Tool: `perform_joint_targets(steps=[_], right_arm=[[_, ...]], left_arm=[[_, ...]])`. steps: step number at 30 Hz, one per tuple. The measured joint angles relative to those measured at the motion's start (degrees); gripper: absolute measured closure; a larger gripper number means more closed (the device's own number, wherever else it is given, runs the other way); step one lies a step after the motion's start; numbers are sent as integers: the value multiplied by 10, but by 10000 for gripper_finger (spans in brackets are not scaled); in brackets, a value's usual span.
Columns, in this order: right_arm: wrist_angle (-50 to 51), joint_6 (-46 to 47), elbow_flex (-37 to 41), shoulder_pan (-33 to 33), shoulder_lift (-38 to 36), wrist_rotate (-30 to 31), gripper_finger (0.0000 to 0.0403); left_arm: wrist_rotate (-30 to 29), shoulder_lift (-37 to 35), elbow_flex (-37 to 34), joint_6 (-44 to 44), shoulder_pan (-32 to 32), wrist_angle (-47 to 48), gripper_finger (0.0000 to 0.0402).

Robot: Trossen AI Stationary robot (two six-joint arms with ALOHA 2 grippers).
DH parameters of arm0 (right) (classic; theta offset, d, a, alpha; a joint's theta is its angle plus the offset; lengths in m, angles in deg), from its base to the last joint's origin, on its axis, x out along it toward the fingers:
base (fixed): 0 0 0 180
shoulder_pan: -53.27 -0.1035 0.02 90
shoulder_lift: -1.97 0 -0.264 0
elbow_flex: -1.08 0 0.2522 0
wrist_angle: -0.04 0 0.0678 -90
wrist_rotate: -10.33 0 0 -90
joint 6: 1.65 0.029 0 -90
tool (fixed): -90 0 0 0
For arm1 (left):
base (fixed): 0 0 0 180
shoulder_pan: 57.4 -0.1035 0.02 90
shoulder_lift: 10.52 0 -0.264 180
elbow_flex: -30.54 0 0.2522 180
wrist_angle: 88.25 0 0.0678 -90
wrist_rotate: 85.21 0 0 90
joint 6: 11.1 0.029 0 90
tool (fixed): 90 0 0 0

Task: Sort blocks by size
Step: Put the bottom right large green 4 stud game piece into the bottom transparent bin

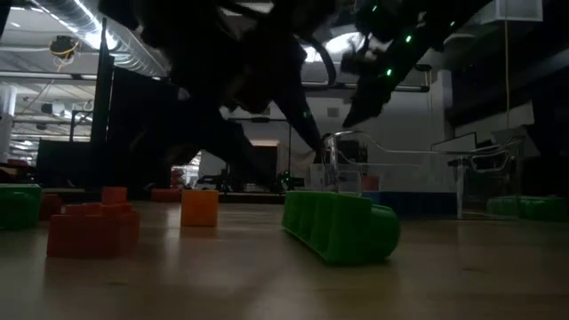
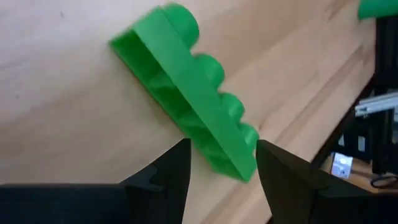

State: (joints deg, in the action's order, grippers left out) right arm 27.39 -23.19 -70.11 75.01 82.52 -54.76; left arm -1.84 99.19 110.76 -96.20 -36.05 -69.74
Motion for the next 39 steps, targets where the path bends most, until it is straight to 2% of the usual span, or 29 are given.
perform_joint_targets(steps=[8,17,21,31,39], right_arm=[[4,2,0,-17,-104,-3,185],[13,4,0,-131,-180,-5,184],[15,4,0,-200,-198,-5,184],[20,36,0,-360,-209,0,184],[83,104,0,-447,-209,2,185]], left_arm=[[0,24,0,-15,-22,-22,235],[-1,27,0,-6,-35,-31,239],[-1,36,1,5,-34,-48,270],[0,36,1,66,-34,-55,387],[5,35,1,76,-33,-61,399]])
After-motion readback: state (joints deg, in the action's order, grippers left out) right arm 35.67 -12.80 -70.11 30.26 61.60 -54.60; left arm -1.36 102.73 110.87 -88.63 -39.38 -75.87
